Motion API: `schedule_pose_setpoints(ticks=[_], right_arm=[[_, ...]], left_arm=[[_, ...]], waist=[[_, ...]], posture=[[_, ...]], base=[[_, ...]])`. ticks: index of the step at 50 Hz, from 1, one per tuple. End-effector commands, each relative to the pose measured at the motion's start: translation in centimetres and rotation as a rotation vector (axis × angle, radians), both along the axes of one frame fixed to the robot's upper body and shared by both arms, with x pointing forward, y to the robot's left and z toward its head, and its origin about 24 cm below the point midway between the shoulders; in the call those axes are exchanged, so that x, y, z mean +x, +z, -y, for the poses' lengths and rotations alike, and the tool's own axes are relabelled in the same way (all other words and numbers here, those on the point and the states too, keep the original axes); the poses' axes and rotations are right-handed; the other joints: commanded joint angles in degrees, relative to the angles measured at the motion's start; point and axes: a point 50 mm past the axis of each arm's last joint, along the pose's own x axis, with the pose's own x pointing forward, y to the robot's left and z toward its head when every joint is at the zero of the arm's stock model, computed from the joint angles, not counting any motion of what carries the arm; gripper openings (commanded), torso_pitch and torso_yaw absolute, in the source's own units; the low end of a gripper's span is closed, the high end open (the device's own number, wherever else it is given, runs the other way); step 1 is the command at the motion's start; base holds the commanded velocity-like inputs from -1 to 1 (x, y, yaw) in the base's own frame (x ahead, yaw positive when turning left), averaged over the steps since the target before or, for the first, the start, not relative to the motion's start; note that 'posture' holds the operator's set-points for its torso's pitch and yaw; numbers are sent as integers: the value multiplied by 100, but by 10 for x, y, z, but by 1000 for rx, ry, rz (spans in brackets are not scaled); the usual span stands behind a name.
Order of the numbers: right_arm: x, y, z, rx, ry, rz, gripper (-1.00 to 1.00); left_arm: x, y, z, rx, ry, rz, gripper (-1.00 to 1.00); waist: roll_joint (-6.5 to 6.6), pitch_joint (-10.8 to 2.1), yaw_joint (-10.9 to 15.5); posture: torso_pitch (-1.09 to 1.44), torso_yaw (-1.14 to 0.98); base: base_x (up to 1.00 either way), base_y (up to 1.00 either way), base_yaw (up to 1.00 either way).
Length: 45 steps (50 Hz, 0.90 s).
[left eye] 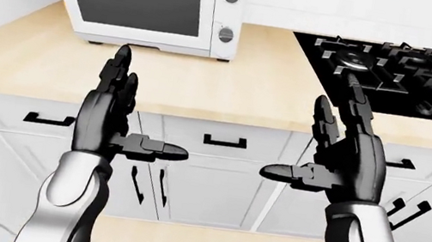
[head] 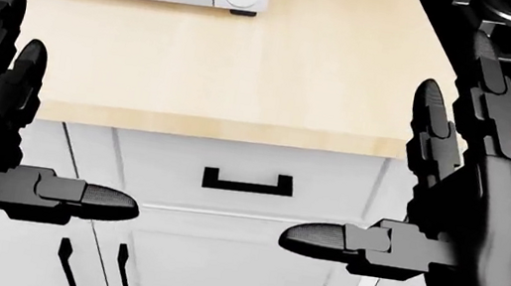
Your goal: Open the toaster oven door.
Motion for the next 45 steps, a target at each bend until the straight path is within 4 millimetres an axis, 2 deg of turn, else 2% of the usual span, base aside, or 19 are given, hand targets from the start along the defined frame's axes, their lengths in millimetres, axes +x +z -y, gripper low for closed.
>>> schedule_pose_setpoints(ticks=[1,4,5,7,8,13,17,18,23,25,27,30,32,33,35,38,41,43,45], right_arm=[[-2,9,0,9,1,60,100],[-2,7,-1,-22,-12,61,100],[-2,8,-1,-12,-16,61,100],[-2,8,-1,-15,-15,60,100],[-2,8,-1,-15,-15,60,100],[-5,9,-3,-30,-10,75,100],[-6,10,-4,-21,1,82,100],[-6,11,-4,-21,3,82,100],[-5,12,-5,-23,5,82,100],[-5,10,-5,-19,8,74,100],[-4,9,-4,-22,4,70,100],[-6,11,-4,-25,4,78,100],[-7,12,-4,-23,7,81,100],[-7,11,-4,-21,8,82,100],[-8,12,-5,-21,10,85,100],[-9,12,-5,-19,7,87,100],[-9,12,-5,-21,5,86,100],[-7,10,-5,-21,3,82,100],[-7,10,-4,-16,0,84,100]], left_arm=[[-2,11,2,2,-13,64,100],[-2,10,1,1,-10,64,100],[-2,9,0,0,-10,64,100],[-2,9,0,0,-9,63,100],[-2,9,0,0,-9,63,100],[-3,10,-1,-1,-6,63,100],[-3,11,0,-1,-7,64,100],[-3,11,0,-1,-7,65,100],[-3,11,-1,-2,-6,65,100],[-3,12,0,-1,-8,66,100],[-3,11,0,0,-8,65,100],[-3,10,-1,-1,-8,65,100],[-3,10,0,-1,-8,63,100],[-3,10,-1,-1,-8,63,100],[-3,10,-1,-2,-7,63,100],[-3,9,-2,-3,-5,63,100],[-3,9,-2,-3,-5,62,100],[-3,8,-2,-3,-3,62,100],[-3,8,-3,-3,-2,63,100]], waist=[[-3,-69,-12],[-320,-223,-10],[-259,11,-82],[-367,-49,-129],[-341,-125,-139],[-206,14,-185],[320,-27,-67],[418,-184,-47],[250,-134,-27],[-28,-57,45],[13,39,5],[-98,-52,9],[-409,-266,-5],[-133,-143,-86],[-220,-116,-124],[-100,-96,-161],[112,-32,-206],[422,-91,-227],[313,-2,-160]], posture=[[0,0],[0,0],[0,0],[0,0],[0,0],[0,0],[0,0],[0,0],[0,0],[0,0],[0,0],[0,0],[0,0],[0,0],[0,0],[0,0],[0,0],[0,0],[0,0]], base=[[40,0,0],[39,0,0],[22,0,0],[9,0,0],[5,0,0],[0,0,0],[0,0,80],[0,0,100],[0,14,80],[0,3,0],[0,0,0],[0,0,0],[3,0,0],[8,0,0],[13,0,0],[17,0,0],[16,0,0],[17,0,0],[5,0,0]])
